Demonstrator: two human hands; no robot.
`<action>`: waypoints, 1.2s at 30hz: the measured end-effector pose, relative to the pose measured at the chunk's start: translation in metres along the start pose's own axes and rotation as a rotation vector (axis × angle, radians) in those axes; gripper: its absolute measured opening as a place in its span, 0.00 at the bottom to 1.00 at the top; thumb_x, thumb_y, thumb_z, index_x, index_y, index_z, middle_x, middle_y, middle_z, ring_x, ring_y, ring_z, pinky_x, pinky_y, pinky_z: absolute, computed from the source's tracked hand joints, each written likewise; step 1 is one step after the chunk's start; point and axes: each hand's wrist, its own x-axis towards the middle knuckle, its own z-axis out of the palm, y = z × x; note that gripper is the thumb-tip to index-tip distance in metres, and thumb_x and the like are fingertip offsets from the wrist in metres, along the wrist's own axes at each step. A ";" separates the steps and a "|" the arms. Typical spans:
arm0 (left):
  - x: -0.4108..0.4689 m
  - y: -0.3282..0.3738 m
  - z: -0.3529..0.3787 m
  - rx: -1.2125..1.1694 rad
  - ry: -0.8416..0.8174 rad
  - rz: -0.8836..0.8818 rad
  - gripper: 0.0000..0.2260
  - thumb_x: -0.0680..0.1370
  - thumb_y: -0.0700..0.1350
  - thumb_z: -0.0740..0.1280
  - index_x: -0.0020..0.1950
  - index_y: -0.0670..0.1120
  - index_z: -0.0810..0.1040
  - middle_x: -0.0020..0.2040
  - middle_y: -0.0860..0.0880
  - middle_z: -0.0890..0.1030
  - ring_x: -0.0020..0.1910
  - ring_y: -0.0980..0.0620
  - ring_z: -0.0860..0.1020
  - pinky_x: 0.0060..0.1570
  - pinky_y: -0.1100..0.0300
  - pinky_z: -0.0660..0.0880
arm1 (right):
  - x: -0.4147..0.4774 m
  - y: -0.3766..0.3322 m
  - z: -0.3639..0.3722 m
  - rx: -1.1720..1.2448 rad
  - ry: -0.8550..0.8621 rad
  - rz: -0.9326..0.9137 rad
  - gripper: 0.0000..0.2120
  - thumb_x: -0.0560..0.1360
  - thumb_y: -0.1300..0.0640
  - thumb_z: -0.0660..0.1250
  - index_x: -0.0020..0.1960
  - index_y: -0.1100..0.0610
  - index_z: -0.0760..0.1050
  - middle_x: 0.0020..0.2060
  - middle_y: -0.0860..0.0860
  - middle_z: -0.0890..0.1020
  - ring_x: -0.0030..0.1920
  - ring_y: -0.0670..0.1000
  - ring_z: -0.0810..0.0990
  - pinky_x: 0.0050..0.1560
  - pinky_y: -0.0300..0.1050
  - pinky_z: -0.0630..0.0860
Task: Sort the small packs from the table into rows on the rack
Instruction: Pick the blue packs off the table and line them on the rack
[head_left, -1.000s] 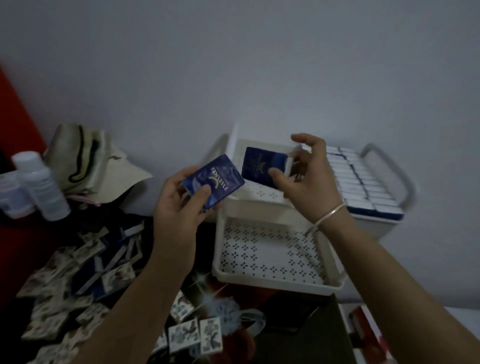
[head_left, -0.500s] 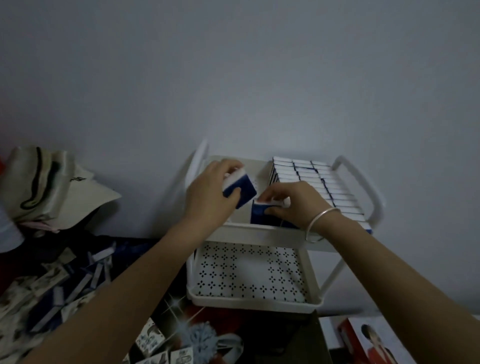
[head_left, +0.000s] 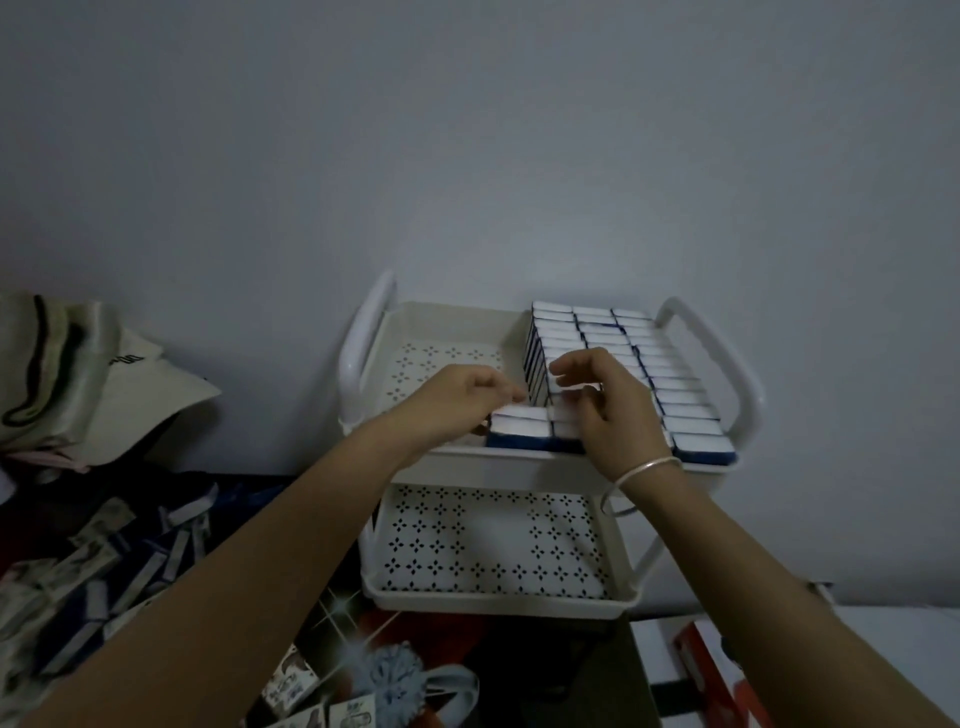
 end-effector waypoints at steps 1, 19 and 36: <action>-0.001 0.001 0.000 0.008 -0.005 0.015 0.08 0.79 0.44 0.64 0.52 0.50 0.83 0.50 0.51 0.84 0.50 0.55 0.80 0.56 0.58 0.77 | 0.000 -0.001 0.002 -0.022 -0.003 -0.006 0.17 0.74 0.73 0.56 0.52 0.55 0.75 0.48 0.49 0.81 0.49 0.45 0.79 0.50 0.35 0.75; -0.066 0.004 -0.031 0.160 0.408 0.274 0.11 0.82 0.45 0.59 0.53 0.47 0.81 0.49 0.54 0.83 0.50 0.57 0.80 0.52 0.64 0.75 | -0.018 -0.059 0.033 -0.127 0.013 -0.359 0.16 0.68 0.69 0.59 0.48 0.55 0.78 0.42 0.47 0.80 0.45 0.48 0.76 0.45 0.40 0.73; -0.175 -0.278 -0.112 0.478 0.651 -0.465 0.08 0.79 0.43 0.62 0.51 0.51 0.81 0.49 0.49 0.83 0.49 0.49 0.78 0.49 0.52 0.78 | -0.102 -0.022 0.324 -0.290 -0.953 0.108 0.32 0.73 0.62 0.63 0.74 0.53 0.56 0.69 0.60 0.64 0.66 0.61 0.67 0.62 0.51 0.71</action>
